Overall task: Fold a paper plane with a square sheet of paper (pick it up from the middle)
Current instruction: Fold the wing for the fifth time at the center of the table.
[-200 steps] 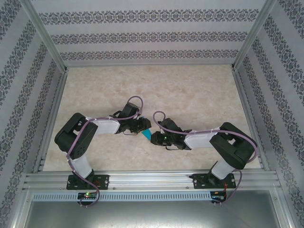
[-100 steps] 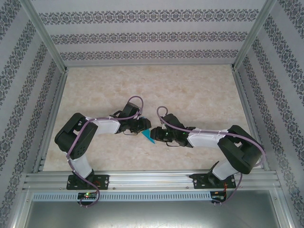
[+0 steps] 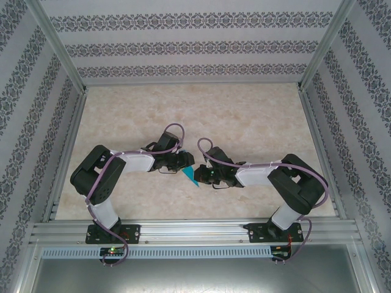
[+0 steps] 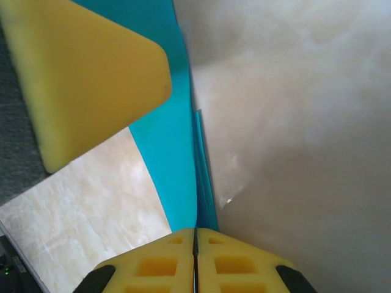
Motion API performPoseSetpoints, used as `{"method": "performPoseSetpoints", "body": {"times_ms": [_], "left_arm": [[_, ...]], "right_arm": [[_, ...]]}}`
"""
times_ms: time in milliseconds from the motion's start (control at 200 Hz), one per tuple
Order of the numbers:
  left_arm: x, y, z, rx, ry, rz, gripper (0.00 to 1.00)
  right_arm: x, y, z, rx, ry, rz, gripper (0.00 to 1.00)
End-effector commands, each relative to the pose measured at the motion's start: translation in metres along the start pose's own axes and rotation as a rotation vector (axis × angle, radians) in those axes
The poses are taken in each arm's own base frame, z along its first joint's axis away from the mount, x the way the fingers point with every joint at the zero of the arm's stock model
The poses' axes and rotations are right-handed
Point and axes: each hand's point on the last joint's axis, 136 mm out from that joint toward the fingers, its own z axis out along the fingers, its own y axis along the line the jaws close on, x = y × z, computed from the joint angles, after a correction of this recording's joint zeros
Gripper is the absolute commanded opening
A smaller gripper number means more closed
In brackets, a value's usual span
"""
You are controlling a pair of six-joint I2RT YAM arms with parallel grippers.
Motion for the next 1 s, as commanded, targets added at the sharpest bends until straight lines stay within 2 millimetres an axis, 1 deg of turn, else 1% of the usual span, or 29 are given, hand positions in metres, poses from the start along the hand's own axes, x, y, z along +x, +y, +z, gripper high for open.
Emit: {"method": "performPoseSetpoints", "body": {"times_ms": [0,90,175,270,350,415,480,530,580,669,749,844,994], "left_arm": [[0.010,0.012,0.005,-0.051,0.043,0.002,0.41],[0.011,0.013,0.006,-0.052,0.047,-0.002,0.41],[0.012,0.014,0.006,-0.055,0.048,-0.002,0.41],[0.012,0.014,0.006,-0.056,0.049,-0.002,0.41],[0.013,0.015,0.006,-0.057,0.050,-0.002,0.41],[0.013,0.014,0.005,-0.055,0.052,-0.001,0.41],[0.012,0.013,0.005,-0.054,0.049,0.002,0.41],[0.012,0.014,0.005,-0.056,0.051,0.002,0.41],[0.013,0.013,0.005,-0.054,0.052,0.002,0.41],[0.012,0.014,0.006,-0.055,0.052,0.000,0.41],[0.013,0.013,0.006,-0.053,0.054,0.000,0.41],[0.013,0.014,0.006,-0.053,0.055,0.002,0.40],[0.014,0.013,0.007,-0.052,0.061,0.001,0.41]], "right_arm": [[0.011,-0.018,0.004,0.042,0.028,0.030,0.08],[0.016,-0.032,0.003,0.104,0.038,0.044,0.08],[0.022,-0.033,0.002,0.117,0.045,0.034,0.08],[0.020,-0.024,-0.003,0.098,0.039,0.024,0.09],[0.010,-0.016,-0.013,0.084,-0.004,0.020,0.10],[0.002,-0.004,-0.023,0.052,-0.041,0.003,0.15],[-0.005,0.008,-0.030,0.017,-0.065,-0.018,0.16],[-0.007,0.020,-0.032,-0.022,-0.067,-0.034,0.14],[-0.008,0.029,-0.031,-0.053,-0.057,-0.042,0.12],[-0.006,0.044,-0.023,-0.118,-0.023,-0.051,0.06],[-0.002,0.042,-0.013,-0.116,0.000,-0.036,0.04],[-0.001,0.034,-0.003,-0.107,-0.002,-0.014,0.04],[-0.001,0.029,0.002,-0.106,0.005,-0.003,0.04]]}}
